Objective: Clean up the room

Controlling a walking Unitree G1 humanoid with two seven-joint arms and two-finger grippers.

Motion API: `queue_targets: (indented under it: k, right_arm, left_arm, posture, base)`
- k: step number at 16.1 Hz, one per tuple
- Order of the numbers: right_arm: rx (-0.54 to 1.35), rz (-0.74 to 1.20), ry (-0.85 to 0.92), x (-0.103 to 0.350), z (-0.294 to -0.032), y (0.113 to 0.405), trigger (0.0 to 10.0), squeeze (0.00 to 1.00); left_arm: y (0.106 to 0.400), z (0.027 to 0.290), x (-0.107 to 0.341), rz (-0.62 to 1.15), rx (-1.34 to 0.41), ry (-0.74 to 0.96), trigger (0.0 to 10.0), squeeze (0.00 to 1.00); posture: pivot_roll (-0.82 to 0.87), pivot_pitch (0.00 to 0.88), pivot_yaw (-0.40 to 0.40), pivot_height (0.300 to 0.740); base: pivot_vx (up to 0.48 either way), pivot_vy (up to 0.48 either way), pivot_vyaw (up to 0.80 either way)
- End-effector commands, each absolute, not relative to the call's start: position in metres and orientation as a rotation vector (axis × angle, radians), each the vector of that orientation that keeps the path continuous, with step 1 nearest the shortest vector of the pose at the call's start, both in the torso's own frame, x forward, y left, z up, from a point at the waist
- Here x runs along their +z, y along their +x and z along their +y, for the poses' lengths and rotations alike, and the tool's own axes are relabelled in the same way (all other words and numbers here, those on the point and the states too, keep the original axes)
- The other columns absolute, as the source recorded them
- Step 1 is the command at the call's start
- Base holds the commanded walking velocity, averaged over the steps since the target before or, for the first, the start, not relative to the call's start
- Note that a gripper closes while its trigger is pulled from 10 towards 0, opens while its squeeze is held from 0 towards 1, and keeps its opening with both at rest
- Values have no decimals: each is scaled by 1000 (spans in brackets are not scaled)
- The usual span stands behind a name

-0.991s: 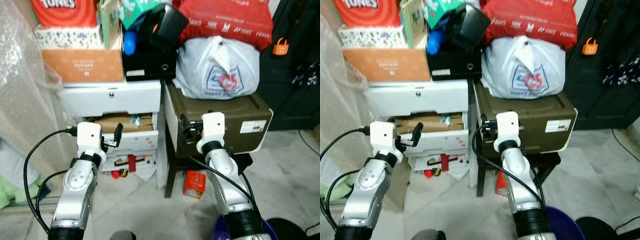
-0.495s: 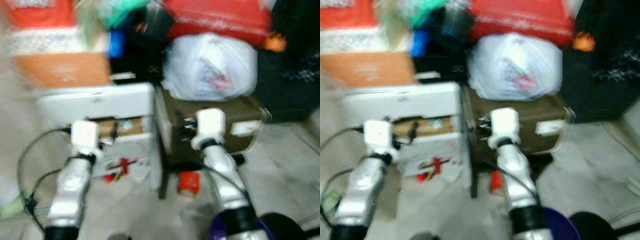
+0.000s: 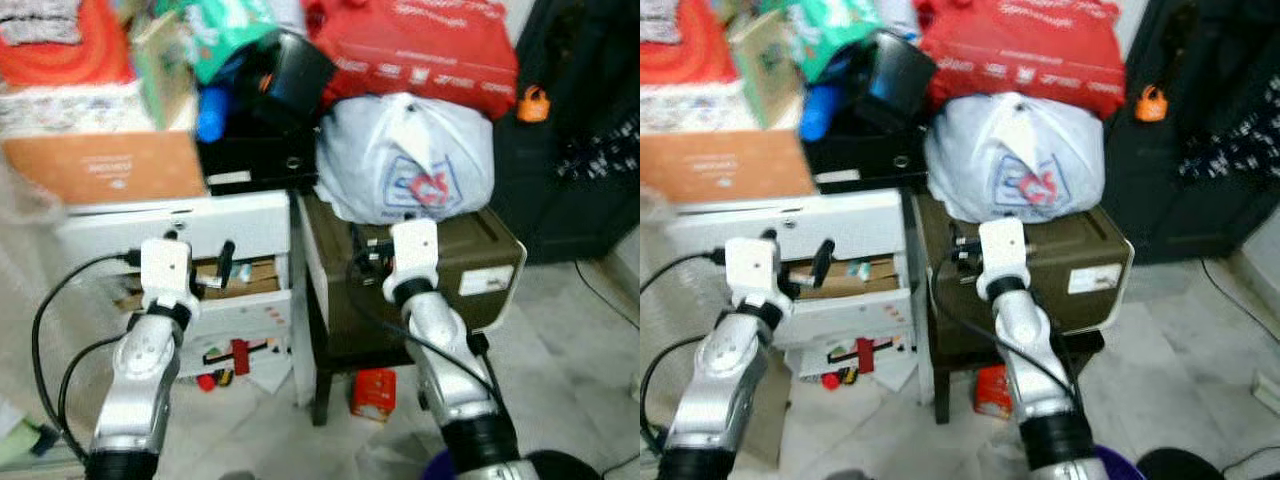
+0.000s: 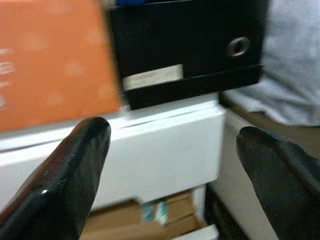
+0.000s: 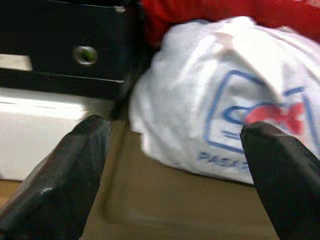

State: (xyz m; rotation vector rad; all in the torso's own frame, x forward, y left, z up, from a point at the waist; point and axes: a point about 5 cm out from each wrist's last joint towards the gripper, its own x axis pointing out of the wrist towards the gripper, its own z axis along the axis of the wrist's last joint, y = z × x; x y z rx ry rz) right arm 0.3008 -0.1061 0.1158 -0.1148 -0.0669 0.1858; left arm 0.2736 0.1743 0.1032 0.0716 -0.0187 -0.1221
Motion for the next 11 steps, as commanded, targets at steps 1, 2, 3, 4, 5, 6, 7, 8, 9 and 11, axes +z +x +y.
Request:
queue_targets:
  k: [1, 2, 3, 4, 5, 6, 7, 8, 9, 11]
  right_arm:
    - [164, -61, -123, 114, -115, 302, 10000, 0]
    - [164, -61, -124, 115, -115, 302, 10000, 0]
    - [165, -61, -124, 114, -115, 302, 10000, 0]
    - [166, -61, -125, 114, -115, 302, 10000, 0]
    - [167, -61, -126, 114, -115, 303, 10000, 0]
    - [167, -61, -126, 114, -115, 303, 10000, 0]
    - [168, -61, -127, 115, -115, 303, 10000, 0]
    - [169, -63, -129, 115, -115, 303, 10000, 0]
    - [177, -82, -133, 117, -113, 303, 10000, 0]
    - [184, -90, -141, 118, -111, 303, 10000, 0]
  left_arm:
    - [275, 166, 104, -25, -152, 57, 10000, 0]
    - [275, 166, 104, -27, -154, 55, 10000, 0]
    - [275, 166, 105, -33, -161, 52, 10000, 0]
    - [275, 165, 105, -32, -161, 53, 10000, 0]
    - [274, 165, 106, -46, -167, 41, 10000, 0]
    - [275, 165, 106, -42, -156, 42, 10000, 0]
    - [275, 166, 105, -36, -147, 45, 10000, 0]
    - [275, 166, 106, -37, -143, 46, 10000, 0]
    - [275, 167, 106, -39, -131, 51, 10000, 0]
    - [276, 168, 111, -77, -117, 60, 10000, 0]
  posture:
    - [55, 0, -12, 740]
    - [55, 0, -12, 740]
    - [56, 0, -13, 740]
    - [56, 0, -13, 740]
    - [56, 0, -13, 740]
    - [58, 0, -14, 740]
    - [58, 0, -14, 740]
    - [57, 0, -14, 740]
    - [46, 0, -5, 740]
    - [36, 0, -3, 740]
  base:
    - [364, 0, 0]
    - [364, 0, 0]
    - [394, 0, 0]
    - [382, 0, 0]
    - [0, 0, 0]
    - [0, 0, 0]
    - [0, 0, 0]
    - [0, 0, 0]
    - [0, 0, 0]
    - [0, 0, 800]
